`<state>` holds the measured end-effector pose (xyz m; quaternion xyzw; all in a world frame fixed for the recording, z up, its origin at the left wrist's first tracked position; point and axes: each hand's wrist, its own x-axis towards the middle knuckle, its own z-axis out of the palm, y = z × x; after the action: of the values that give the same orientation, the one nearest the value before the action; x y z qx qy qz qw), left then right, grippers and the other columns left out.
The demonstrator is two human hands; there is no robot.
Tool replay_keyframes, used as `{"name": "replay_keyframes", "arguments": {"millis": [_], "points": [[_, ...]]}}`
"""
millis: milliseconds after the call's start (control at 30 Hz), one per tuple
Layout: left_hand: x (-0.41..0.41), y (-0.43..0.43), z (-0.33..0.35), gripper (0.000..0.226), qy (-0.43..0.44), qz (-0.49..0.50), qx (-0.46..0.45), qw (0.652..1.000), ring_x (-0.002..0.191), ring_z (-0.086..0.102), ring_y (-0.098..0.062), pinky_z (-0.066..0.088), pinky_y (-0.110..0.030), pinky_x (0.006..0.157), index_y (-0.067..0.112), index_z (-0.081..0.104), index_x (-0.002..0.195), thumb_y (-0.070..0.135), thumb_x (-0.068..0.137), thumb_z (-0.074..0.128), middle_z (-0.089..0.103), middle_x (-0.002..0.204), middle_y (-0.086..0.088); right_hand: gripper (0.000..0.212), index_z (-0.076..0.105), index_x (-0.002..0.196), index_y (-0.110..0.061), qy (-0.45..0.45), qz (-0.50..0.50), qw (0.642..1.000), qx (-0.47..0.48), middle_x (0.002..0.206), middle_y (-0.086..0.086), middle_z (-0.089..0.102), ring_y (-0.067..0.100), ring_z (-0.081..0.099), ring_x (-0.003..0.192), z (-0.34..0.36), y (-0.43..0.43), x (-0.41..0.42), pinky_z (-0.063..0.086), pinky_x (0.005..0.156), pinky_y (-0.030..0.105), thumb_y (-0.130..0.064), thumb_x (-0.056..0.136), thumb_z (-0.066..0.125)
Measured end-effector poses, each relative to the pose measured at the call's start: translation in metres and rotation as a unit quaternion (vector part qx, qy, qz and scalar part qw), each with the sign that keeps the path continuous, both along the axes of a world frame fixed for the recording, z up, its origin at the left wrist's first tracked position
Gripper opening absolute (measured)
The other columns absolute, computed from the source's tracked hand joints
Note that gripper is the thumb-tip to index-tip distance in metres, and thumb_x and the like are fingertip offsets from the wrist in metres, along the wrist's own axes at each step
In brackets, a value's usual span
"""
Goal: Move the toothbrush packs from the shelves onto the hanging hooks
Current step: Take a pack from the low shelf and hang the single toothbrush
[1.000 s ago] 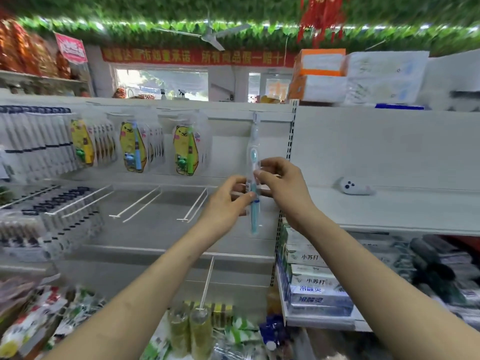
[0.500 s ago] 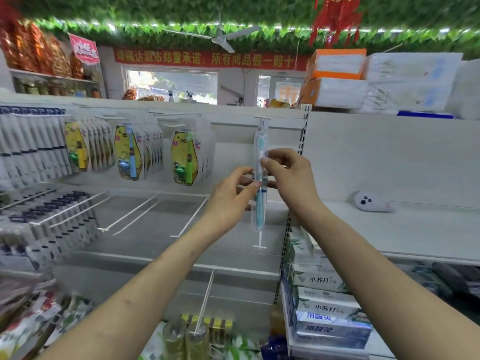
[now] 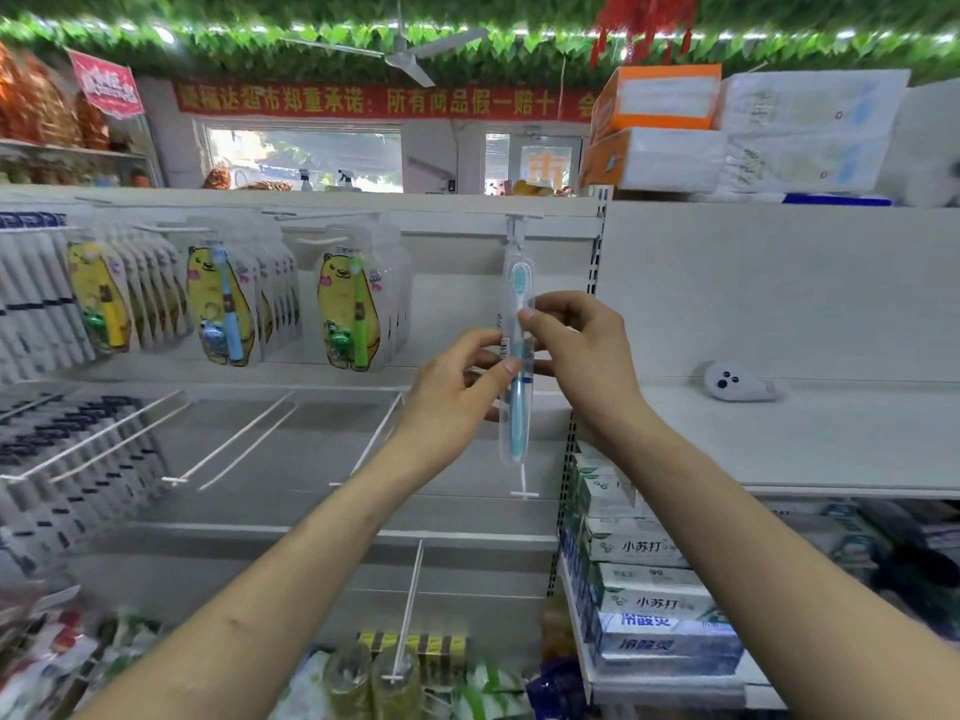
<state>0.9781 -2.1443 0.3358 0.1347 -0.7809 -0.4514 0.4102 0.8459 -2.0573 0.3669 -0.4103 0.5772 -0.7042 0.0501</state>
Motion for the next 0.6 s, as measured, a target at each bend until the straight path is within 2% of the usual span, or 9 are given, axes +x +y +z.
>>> {"name": "replay_keyframes", "arguments": {"millis": [133,267,400,600], "points": [[-0.012,-0.011,0.001,0.033,-0.006,-0.003,0.007,1.0,0.096,0.073,-0.011,0.066,-0.035,0.074,0.021,0.06,0.137,0.026,0.104,0.063,0.072,0.11,0.002,0.014,0.071,0.108,-0.014,-0.006,-0.008,1.0,0.003,0.102,0.007,0.071,0.026,0.075,0.095,0.001,-0.008,-0.007,0.065,0.081,0.052,-0.022,0.096,0.072],[-0.03,-0.026,0.0,0.032,-0.026,0.016,-0.003,1.0,0.1,0.071,-0.014,0.065,-0.041,0.082,0.02,0.06,0.134,0.026,0.103,0.066,0.07,0.109,0.001,0.01,0.07,0.104,-0.014,-0.002,-0.015,1.0,0.027,0.099,0.007,0.071,0.028,0.074,0.095,0.0,-0.021,-0.021,0.064,0.082,0.053,-0.019,0.096,0.072],[-0.048,-0.043,0.004,0.024,-0.044,0.035,-0.016,0.998,0.1,0.07,-0.014,0.063,-0.042,0.088,0.027,0.06,0.124,0.027,0.102,0.067,0.069,0.108,0.005,0.009,0.07,0.103,-0.014,0.025,-0.02,0.998,0.054,0.097,0.006,0.072,0.027,0.074,0.094,0.002,-0.039,-0.038,0.066,0.079,0.051,-0.02,0.096,0.07],[-0.069,-0.066,0.009,0.025,-0.061,0.051,-0.015,0.997,0.1,0.071,-0.014,0.064,-0.043,0.087,0.021,0.063,0.126,0.022,0.101,0.068,0.068,0.109,0.007,0.008,0.069,0.102,-0.014,0.028,-0.022,0.997,0.07,0.099,0.007,0.072,0.028,0.073,0.096,0.002,-0.062,-0.058,0.066,0.078,0.05,-0.02,0.096,0.071]]}}
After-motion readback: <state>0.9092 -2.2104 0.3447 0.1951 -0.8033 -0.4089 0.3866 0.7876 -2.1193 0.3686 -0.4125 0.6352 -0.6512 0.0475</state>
